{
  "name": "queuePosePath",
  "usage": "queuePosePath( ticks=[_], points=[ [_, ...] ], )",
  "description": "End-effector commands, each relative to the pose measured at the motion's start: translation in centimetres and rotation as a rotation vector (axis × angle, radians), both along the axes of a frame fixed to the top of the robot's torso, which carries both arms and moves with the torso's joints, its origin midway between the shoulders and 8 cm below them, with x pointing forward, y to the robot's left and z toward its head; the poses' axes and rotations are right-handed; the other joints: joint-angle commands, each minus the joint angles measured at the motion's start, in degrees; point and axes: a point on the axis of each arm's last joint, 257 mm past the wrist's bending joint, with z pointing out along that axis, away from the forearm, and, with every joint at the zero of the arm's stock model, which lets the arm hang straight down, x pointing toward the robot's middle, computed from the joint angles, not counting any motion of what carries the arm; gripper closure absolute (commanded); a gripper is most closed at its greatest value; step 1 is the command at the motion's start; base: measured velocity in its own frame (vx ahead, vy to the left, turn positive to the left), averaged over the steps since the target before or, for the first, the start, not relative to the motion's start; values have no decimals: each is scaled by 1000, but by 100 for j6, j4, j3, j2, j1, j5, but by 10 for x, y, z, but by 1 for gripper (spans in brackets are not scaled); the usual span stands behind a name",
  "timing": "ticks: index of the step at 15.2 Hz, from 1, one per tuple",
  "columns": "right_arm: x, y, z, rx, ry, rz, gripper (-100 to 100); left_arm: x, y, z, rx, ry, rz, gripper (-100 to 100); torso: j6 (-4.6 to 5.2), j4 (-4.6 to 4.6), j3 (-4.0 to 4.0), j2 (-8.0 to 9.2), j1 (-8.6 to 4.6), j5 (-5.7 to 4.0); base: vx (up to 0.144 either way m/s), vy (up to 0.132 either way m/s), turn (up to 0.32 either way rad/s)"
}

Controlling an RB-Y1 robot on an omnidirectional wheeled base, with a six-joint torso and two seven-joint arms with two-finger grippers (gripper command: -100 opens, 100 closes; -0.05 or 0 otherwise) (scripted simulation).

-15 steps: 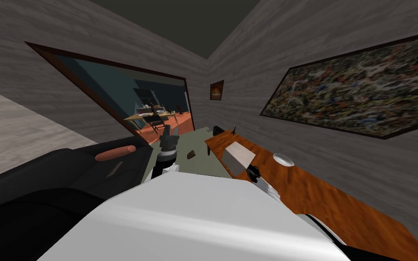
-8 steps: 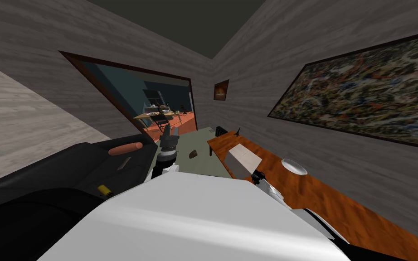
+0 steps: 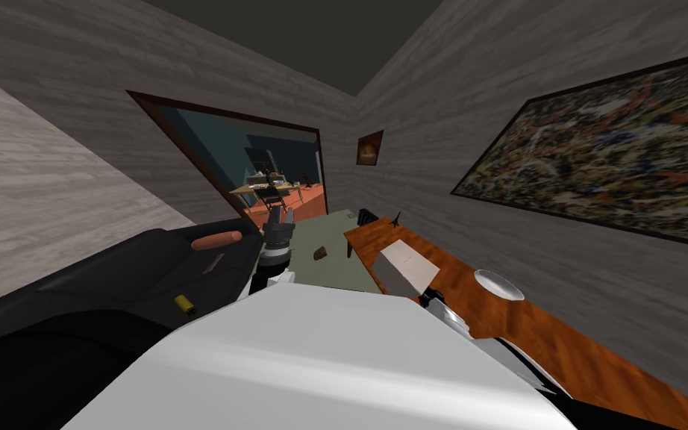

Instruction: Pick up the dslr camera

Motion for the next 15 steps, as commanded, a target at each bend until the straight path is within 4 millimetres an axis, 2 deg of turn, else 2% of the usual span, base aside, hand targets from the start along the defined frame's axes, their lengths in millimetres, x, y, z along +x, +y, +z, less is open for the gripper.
queuePosePath(
  ticks=[1, 6, 7, 8, 11, 14, 15],
  points=[
    [0, 6, -3, -4, 6, 3, -100, 0, 0, 0, 0, 0, 0, 0, 0, 0, 0, 0, 0, 0, 5, -74, -33],
    [4, 23, -10, -2, 7, 10, -100, 0, 0, 0, 0, 0, 0, 0, -1, 0, -1, -2, -27, -6, 12, -73, -16],
    [6, 34, -13, -2, 6, 14, -100, 0, 0, 0, 0, 0, 0, 0, 0, 0, -1, -1, -28, -6, 17, -92, -34],
    [6, 34, -13, -2, 6, 14, -100, 0, 0, 0, 0, 0, 0, 0, 0, 0, 0, -1, -31, -7, 10, -94, -31],
    [10, 51, -18, -3, 3, 19, -100, 0, 0, 0, 0, 0, 0, 0, 0, 1, 2, 3, -32, -7, 5, -89, -26],
    [9, 50, -17, -5, 6, 20, -100, 0, 0, 0, 0, 0, 0, 0, -1, 0, 1, 1, -21, -6, 8, -50, -4],
    [10, 50, -17, -4, 5, 19, 100, 0, 0, 0, 0, 0, 0, 0, -1, 1, 1, 3, -12, -4, 1, -9, 7]
  ],
)
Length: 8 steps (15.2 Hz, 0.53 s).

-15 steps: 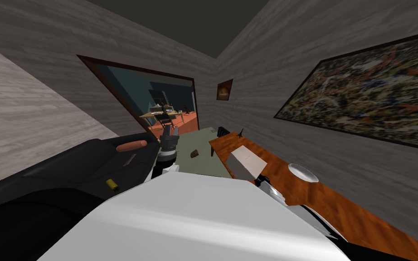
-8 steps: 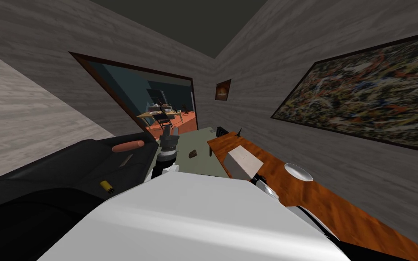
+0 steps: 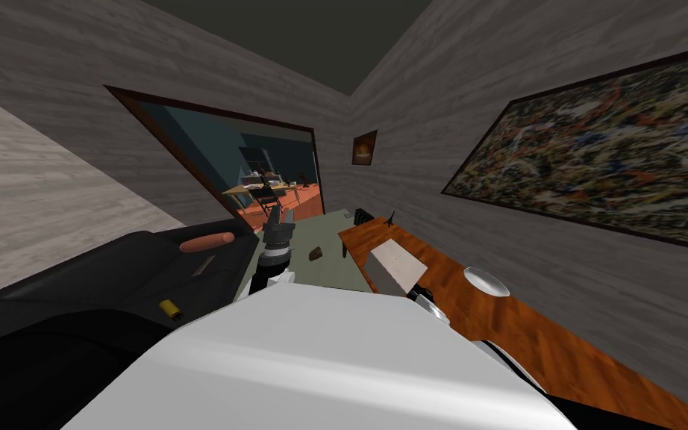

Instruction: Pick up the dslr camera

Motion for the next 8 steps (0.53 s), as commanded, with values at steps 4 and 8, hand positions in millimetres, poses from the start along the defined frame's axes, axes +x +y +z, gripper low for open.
queuePosePath(
  ticks=[4, 8],
  points=[
    [-1, -1, 0, -1, 1, -1, 100, 0, 0, 0, 0, 0, 0, 0, -5, -1, -3, -6, 1, -4, -1, -2, -3],
    [-5, -22, 6, 1, 3, -7, 100, 0, 0, 0, 0, 0, 0, 0, -4, -4, -4, -3, 38, -3, -13, 103, 32]
  ],
)
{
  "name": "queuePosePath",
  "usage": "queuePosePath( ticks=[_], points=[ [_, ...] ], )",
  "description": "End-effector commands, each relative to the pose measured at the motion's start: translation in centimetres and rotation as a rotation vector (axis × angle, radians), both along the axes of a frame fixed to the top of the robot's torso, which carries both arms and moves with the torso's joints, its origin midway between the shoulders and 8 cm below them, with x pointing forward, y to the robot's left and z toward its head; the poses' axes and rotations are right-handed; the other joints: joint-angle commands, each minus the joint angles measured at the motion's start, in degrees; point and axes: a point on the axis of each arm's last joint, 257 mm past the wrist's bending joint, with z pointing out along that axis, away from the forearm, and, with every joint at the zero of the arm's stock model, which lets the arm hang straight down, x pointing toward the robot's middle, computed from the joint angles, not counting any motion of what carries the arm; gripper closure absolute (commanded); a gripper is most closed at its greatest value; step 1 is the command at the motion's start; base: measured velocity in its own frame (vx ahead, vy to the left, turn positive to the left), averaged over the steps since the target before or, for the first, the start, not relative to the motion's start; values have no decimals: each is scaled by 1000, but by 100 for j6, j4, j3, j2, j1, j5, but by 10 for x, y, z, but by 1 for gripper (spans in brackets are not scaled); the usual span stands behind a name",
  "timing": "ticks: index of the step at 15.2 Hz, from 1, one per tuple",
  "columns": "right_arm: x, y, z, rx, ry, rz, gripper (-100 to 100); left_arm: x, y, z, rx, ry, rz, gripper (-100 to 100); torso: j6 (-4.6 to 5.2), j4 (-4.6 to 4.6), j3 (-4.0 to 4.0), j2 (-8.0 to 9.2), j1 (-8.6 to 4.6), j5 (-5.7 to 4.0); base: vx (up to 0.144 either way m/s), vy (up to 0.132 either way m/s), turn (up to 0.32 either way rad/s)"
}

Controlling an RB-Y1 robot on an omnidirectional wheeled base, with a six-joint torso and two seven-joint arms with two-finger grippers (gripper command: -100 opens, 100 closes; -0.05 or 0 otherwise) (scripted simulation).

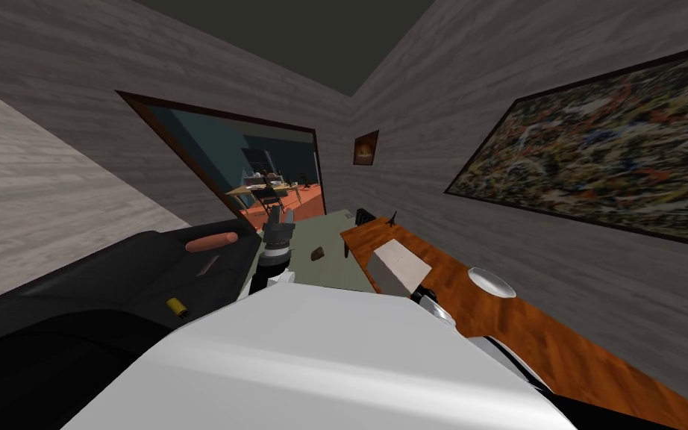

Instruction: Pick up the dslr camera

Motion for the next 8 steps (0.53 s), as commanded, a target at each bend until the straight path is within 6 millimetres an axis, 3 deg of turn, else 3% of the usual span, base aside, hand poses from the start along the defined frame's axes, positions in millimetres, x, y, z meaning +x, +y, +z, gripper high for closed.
queuePosePath(
  ticks=[1, 4, 8],
  points=[
    [-2, -8, 3, 1, 2, 0, 100, 0, 0, 0, 0, 0, 0, 0, 0, 0, 0, 0, 0, 0, -11, 96, 15],
    [-5, -25, 9, -1, 1, -6, 100, 0, 0, 0, 0, 0, 0, 0, 0, 4, 4, 4, 7, 11, -16, 113, 37],
    [-6, -26, 10, -2, 3, -5, 100, 0, 0, 0, 0, 0, 0, 0, 1, 5, 3, 0, -16, 15, -3, 34, 4]
  ],
)
